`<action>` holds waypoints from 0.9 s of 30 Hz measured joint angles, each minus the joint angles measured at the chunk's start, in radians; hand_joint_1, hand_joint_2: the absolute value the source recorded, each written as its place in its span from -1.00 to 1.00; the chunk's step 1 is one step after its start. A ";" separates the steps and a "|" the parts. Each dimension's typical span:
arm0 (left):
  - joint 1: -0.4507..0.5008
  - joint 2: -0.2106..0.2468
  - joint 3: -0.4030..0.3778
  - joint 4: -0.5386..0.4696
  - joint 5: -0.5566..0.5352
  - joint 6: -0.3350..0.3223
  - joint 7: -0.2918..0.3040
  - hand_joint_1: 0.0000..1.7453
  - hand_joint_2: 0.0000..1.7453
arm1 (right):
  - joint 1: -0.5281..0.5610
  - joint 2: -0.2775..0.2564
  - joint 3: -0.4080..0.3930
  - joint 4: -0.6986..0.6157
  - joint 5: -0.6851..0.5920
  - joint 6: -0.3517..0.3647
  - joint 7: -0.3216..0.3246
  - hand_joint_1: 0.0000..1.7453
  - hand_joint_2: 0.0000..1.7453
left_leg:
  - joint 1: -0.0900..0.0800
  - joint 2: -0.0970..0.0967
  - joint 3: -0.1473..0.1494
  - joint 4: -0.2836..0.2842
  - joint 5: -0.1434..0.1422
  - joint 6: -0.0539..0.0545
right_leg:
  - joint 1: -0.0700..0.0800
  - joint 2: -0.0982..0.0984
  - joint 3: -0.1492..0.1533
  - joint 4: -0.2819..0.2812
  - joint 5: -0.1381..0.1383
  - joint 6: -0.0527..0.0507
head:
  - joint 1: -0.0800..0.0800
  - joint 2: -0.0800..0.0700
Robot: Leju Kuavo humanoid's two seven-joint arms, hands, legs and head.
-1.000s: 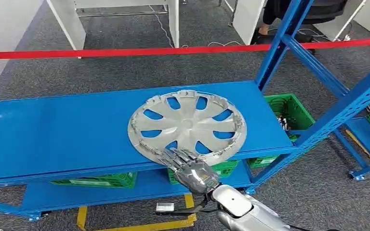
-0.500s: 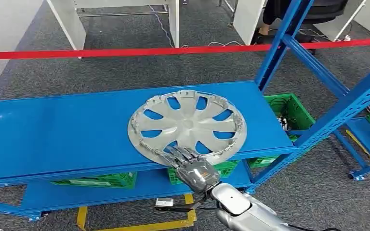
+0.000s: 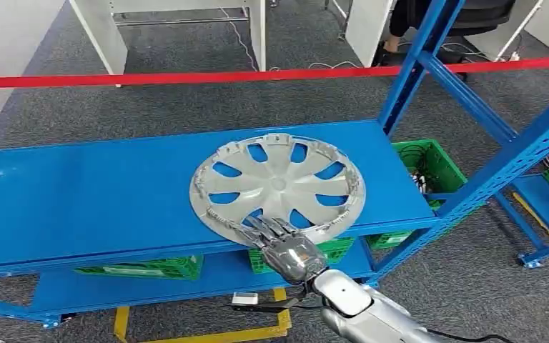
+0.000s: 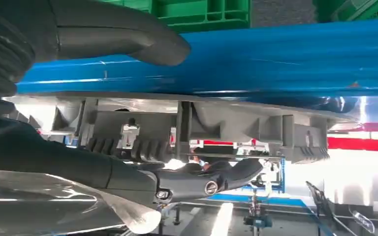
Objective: Take the parts from the cabinet and place them on the table.
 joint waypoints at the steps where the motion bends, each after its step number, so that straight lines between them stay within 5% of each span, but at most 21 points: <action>1: 0.000 0.000 0.001 0.000 0.000 0.000 0.000 -1.00 1.00 | 0.000 0.000 0.000 0.000 0.000 0.000 0.007 -1.00 1.00 | 0.000 0.000 0.000 0.000 0.000 0.000 | 0.000 0.000 0.000 0.000 0.000 0.000 | 0.000 0.000; 22: 0.001 -0.005 0.048 0.000 -0.011 0.009 0.001 -1.00 1.00 | 0.003 0.000 0.023 -0.082 -0.063 0.001 0.058 -1.00 1.00 | 0.000 0.000 0.000 0.000 0.000 0.000 | 0.000 0.000 0.000 0.000 0.000 0.000 | 0.000 0.000; 27: 0.001 -0.006 0.054 0.000 -0.010 0.009 0.002 -1.00 1.00 | -0.013 -0.004 0.050 -0.079 -0.048 0.073 0.105 -1.00 1.00 | 0.000 0.000 0.000 0.000 0.000 0.000 | 0.000 0.000 0.000 0.000 0.000 0.000 | 0.000 0.000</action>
